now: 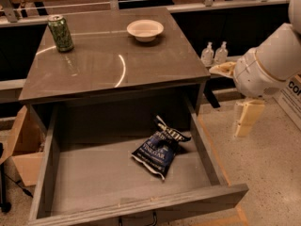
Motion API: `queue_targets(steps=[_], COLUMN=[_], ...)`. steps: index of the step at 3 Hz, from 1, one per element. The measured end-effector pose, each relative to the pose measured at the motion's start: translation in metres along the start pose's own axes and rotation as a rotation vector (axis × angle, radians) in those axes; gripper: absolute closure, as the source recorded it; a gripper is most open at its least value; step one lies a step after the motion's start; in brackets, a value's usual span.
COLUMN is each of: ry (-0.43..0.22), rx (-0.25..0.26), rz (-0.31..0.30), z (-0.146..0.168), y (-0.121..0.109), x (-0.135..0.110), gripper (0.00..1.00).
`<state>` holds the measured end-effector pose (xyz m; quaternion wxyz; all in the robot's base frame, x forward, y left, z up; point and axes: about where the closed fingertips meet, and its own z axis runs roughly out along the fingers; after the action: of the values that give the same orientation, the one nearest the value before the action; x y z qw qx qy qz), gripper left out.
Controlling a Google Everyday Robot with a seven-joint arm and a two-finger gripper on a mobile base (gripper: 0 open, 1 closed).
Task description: Pick blue chip bag from top drawer and place on counter
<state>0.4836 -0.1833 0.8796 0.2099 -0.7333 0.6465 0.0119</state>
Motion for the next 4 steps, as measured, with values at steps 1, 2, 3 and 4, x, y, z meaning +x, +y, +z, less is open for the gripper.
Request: queue_targets(steps=[1, 2, 3, 4], ry=[-0.050, -0.091, -0.104, -0.079], rx=[-0.046, -0.087, -0.108, -0.108], rz=[-0.161, -0.287, -0.368, -0.437], z=[0.033, 0.066, 0.091, 0.126], y=[0.003, 0.010, 0.017, 0.023], x=[-0.012, -0.026, -0.040, -0.052], gripper=[0.00, 0.00, 0.00, 0.00])
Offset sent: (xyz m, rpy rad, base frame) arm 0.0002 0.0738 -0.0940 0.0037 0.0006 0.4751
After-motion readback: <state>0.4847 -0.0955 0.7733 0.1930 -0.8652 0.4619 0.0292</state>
